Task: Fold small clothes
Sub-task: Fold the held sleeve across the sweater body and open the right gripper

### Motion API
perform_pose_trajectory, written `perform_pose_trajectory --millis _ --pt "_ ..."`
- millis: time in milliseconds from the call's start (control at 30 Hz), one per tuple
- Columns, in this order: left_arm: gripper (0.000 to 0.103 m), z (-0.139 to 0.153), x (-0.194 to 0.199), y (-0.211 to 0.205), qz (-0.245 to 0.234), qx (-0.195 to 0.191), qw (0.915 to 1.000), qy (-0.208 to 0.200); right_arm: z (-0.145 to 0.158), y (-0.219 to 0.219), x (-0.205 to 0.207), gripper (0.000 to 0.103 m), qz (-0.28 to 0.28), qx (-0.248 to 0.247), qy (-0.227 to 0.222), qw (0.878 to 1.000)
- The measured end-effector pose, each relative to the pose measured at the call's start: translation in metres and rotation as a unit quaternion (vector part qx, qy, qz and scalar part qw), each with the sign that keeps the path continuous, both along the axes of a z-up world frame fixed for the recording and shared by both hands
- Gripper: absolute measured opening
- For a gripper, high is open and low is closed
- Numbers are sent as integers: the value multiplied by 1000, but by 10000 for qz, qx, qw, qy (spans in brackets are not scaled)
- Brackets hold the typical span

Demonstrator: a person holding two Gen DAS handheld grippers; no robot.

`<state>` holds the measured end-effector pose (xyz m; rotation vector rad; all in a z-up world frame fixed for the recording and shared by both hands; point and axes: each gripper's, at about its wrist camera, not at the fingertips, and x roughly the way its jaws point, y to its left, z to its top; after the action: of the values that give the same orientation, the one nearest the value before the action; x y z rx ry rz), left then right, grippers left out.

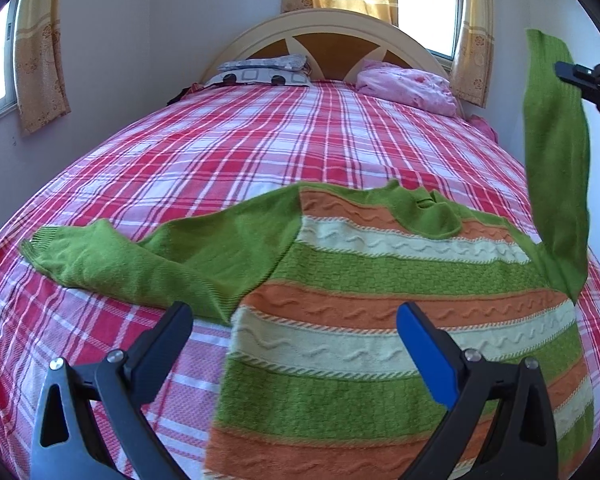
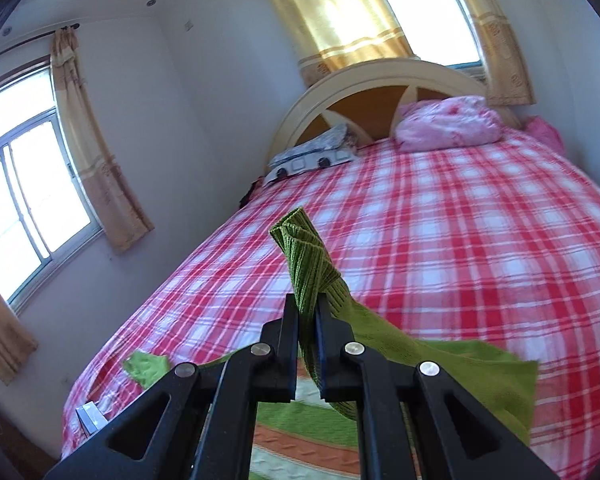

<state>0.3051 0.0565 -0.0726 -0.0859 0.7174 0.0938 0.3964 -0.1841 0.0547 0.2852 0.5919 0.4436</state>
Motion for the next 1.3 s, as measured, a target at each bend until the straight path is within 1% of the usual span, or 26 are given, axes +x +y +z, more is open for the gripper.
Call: perform_pose_trajectory --millis 67,100,267,300,400,433,500,533,567,600,633,667,700,800,900,933,1000,1067,1133,1167,1200,1233,1267,1300 --pt "103 0 -2 6 68 69 10000 0 -15 25 1 7 144 -21 90 9999" --pt "103 0 -3 10 118 98 9999 0 -28 43 3 7 226 -84 151 9996" --pt "103 -2 -7 29 387 171 9991 40 -91 92 12 7 459 -219 565 9971" --pt "103 -3 -8 32 430 177 9989 51 -109 102 14 7 538 -231 740 9955" --pt "103 -4 -10 36 494 254 9984 86 -148 120 21 7 685 -470 1091 9906" --pt "103 -4 -10 36 505 290 9983 88 -159 121 21 7 714 -443 1181 9894" --pt "103 -5 -11 35 521 353 9980 91 -178 120 24 10 946 -357 1440 9844" --pt "103 -5 -10 35 512 366 9980 114 -183 121 20 16 1084 -442 1512 9815" --pt "103 -6 -9 33 508 393 9978 138 -184 120 14 27 1183 -568 1470 9804" --pt "103 -6 -8 32 497 409 9978 142 -182 116 9 60 1252 -601 1416 9801" --pt "103 -6 -7 31 449 393 9981 156 -177 110 0 78 1364 -611 1291 9803" --pt "103 -5 -5 30 432 391 9981 180 -172 102 -7 79 1393 -651 1180 9810" --pt "103 -4 -3 29 419 409 9981 169 -167 92 -16 79 1356 -864 1050 9814" --pt "103 -2 2 23 307 354 9988 150 -162 64 -33 79 1037 -1321 910 9816" --pt "102 -3 13 10 23 237 9995 213 -162 38 -48 79 852 -1461 871 9817" --pt "99 -5 19 6 -69 181 9995 268 -161 32 -53 79 798 -1527 830 9815" --pt "84 -11 31 0 -235 12 9989 404 -164 22 -65 79 725 -1707 700 9802" --pt "76 -19 45 -4 -270 -82 9978 592 -170 18 -73 79 691 -1820 641 9788" --pt "69 -30 58 -4 -267 -230 9964 771 -172 11 -79 79 707 -1736 647 9801" --pt "61 -35 63 -3 -245 -298 9955 864 -170 11 -79 79 695 -1713 613 9809" --pt "55 -42 69 -1 -242 -445 9938 987 -168 10 -80 79 659 -1689 544 9819" --pt "52 -46 72 -1 -249 -561 9925 1053 -168 8 -81 79 650 -1678 512 9823" --pt "45 -49 72 -1 -246 -670 9914 1092 -168 8 -82 79 649 -1677 486 9825" --pt "43 -51 73 0 -219 -766 9914 1036 -170 9 -83 79 651 -1698 458 9823"
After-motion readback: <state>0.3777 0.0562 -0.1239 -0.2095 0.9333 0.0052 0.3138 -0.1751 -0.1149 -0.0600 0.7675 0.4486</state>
